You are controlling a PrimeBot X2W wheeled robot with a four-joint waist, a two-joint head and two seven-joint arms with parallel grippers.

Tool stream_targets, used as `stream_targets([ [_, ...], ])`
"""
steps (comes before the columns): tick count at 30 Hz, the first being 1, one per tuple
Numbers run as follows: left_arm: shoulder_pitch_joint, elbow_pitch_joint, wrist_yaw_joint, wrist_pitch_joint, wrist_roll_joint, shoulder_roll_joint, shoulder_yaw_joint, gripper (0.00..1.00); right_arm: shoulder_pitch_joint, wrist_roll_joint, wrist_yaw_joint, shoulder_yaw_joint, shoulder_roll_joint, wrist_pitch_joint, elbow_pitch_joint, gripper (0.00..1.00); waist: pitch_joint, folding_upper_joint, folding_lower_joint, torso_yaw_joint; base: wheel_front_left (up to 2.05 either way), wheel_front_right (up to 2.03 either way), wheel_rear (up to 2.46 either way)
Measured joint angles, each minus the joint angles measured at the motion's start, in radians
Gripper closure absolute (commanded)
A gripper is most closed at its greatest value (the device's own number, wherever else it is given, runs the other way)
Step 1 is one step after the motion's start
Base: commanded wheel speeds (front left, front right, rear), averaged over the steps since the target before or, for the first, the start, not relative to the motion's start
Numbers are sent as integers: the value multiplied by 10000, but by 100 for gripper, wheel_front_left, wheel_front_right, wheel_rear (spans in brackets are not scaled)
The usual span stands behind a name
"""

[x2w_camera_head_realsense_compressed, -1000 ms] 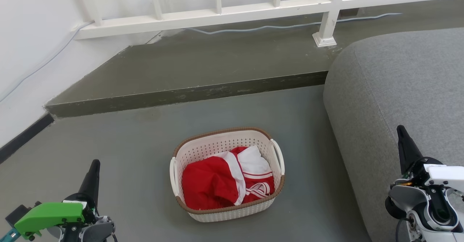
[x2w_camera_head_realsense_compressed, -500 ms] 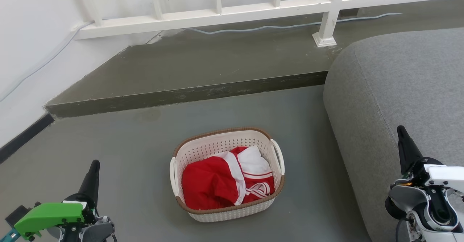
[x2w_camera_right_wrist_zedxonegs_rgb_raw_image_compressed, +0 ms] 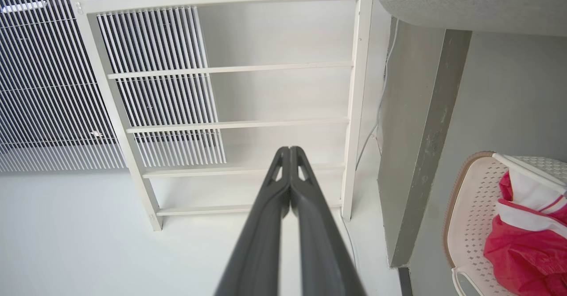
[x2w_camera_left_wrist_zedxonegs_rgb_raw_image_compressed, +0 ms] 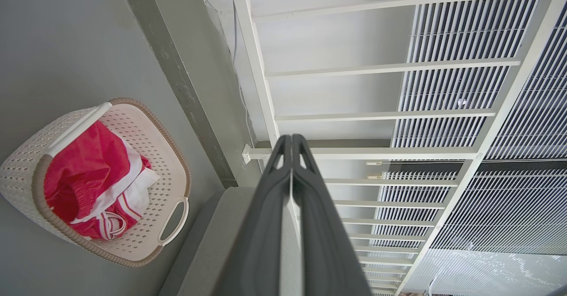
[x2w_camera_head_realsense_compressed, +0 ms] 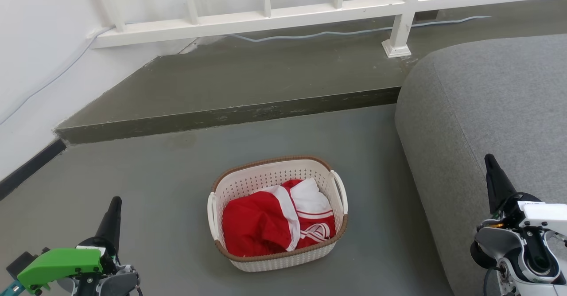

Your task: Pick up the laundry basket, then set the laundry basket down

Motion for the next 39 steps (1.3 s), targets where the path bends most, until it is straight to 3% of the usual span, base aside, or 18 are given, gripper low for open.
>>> stream_targets([
  [39, -15, 46, -4, 31, 0, -8, 54, 100, -3, 0, 2, -33, 15, 2, 40, 100, -2, 0, 0, 0, 0, 0, 0],
])
